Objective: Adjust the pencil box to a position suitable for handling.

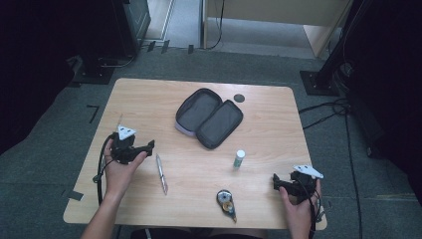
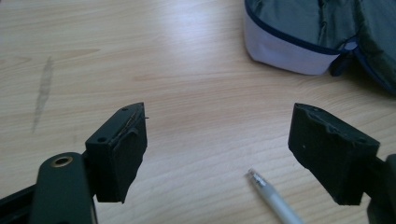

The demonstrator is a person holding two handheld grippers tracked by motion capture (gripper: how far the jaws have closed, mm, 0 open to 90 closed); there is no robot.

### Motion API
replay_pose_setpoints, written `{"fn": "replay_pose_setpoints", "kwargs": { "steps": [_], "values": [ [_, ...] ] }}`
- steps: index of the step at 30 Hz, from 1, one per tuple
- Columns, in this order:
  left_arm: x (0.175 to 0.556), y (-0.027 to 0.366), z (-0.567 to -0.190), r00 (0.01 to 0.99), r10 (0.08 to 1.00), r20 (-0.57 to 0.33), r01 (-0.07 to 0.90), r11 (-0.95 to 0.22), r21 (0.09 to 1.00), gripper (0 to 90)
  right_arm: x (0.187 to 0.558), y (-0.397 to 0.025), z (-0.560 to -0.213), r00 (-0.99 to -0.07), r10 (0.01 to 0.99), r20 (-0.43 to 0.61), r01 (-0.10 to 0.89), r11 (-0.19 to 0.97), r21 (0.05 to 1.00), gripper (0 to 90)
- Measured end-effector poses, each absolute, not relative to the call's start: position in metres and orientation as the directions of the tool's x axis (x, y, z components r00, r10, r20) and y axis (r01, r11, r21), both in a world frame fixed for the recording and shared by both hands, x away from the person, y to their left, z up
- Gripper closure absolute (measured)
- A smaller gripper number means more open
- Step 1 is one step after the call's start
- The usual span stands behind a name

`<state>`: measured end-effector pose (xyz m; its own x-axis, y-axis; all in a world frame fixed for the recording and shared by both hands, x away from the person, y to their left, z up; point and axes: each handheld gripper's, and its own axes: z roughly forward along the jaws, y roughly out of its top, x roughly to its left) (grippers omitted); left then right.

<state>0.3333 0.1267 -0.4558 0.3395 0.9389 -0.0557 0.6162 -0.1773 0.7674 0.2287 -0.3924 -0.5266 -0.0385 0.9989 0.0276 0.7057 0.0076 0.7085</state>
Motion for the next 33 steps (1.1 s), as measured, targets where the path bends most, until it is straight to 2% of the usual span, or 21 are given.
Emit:
{"fn": "replay_pose_setpoints", "kwargs": {
  "steps": [6, 14, 22, 28, 33],
  "values": [
    [0.351, 0.115, -0.46, 0.365, 0.923, -0.122, 0.627, -0.147, 0.765, 29.6, 0.229, -0.393, -0.527, -0.041, 0.999, 0.025, 0.703, 0.011, 0.711, 0.0],
    [0.372, 0.105, -0.462, 0.375, 0.916, -0.14, 0.613, -0.131, 0.779, 43.3, 0.229, -0.392, -0.527, -0.046, 0.999, 0.024, 0.703, 0.015, 0.711, 0.0],
    [0.396, 0.087, -0.459, 0.388, 0.912, -0.133, 0.619, -0.151, 0.771, 49.3, 0.229, -0.392, -0.527, -0.047, 0.999, 0.024, 0.703, 0.016, 0.711, 0.0],
    [0.414, 0.075, -0.467, 0.396, 0.9, -0.184, 0.622, -0.115, 0.775, 54.4, 0.229, -0.392, -0.527, -0.05, 0.998, 0.025, 0.704, 0.017, 0.71, 0.0],
    [0.426, 0.066, -0.472, 0.399, 0.894, -0.204, 0.644, -0.115, 0.756, 62.0, 0.229, -0.392, -0.527, -0.052, 0.998, 0.025, 0.704, 0.019, 0.71, 0.0]
  ]
}}
